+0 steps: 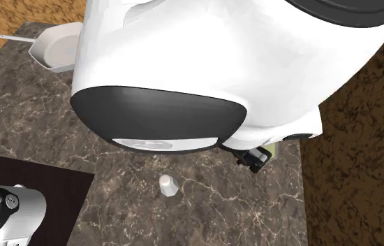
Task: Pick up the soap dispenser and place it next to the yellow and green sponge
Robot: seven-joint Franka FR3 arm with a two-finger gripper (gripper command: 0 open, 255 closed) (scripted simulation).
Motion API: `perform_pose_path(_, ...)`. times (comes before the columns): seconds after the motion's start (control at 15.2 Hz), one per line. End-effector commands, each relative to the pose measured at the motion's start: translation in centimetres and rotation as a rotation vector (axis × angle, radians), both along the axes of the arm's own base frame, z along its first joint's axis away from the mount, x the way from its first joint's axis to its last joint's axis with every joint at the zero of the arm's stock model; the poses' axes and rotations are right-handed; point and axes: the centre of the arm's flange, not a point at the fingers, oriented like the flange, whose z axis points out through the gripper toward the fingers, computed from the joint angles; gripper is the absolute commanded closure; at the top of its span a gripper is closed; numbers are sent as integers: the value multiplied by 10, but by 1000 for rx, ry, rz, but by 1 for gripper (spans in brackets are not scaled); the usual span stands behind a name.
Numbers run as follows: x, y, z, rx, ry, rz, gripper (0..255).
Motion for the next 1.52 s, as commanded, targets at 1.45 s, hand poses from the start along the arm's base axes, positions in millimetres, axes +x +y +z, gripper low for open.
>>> perform_pose_path(1.45,100,-48,-92,21,-32,87,0)
